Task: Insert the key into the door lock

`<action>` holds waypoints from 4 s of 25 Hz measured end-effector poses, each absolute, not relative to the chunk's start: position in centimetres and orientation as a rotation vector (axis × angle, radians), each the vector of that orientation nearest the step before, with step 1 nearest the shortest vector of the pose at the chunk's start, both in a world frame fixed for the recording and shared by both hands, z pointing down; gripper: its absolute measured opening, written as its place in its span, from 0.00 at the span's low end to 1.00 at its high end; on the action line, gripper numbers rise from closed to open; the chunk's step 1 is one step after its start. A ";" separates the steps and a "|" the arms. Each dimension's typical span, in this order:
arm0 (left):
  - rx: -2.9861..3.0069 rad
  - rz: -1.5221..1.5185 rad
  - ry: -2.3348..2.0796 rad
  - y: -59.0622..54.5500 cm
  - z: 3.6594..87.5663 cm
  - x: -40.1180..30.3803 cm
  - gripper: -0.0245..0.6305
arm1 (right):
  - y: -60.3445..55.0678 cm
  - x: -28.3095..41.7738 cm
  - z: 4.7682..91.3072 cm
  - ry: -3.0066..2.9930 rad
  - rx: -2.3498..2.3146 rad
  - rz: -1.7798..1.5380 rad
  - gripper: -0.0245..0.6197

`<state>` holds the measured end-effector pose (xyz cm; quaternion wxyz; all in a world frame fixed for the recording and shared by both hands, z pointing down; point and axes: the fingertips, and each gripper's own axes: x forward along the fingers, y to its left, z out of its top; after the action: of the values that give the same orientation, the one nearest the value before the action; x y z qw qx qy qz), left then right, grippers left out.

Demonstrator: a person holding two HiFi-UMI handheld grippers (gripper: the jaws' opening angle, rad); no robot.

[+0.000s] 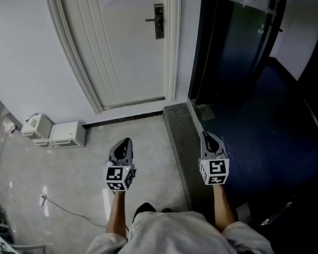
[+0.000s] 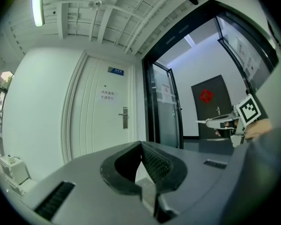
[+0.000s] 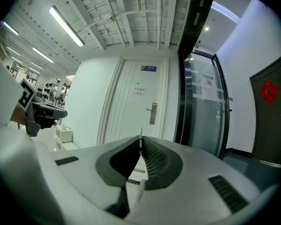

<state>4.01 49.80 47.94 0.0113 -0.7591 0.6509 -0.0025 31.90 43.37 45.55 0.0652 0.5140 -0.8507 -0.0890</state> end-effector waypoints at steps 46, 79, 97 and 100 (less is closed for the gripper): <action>-2.498 0.071 1.943 -0.5 46.7 -18.2 0.06 | -4.0 9.0 43.9 -2.438 1.595 -0.252 0.08; -2.470 0.025 1.907 -35.3 43.8 -15.3 0.07 | -38.1 6.9 42.2 -2.556 1.493 -0.285 0.08; -2.505 -0.080 1.970 -43.4 46.6 -14.3 0.07 | -46.5 4.9 44.8 -2.618 1.377 -0.200 0.08; -2.512 -0.081 1.963 -43.0 46.8 -14.6 0.07 | -46.0 4.6 45.3 -2.608 1.369 -0.189 0.08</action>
<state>-14.56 -42.98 46.82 -0.0237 -0.7874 0.6155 -0.0255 4.60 -45.99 45.25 0.0948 0.4618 -0.8796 -0.0639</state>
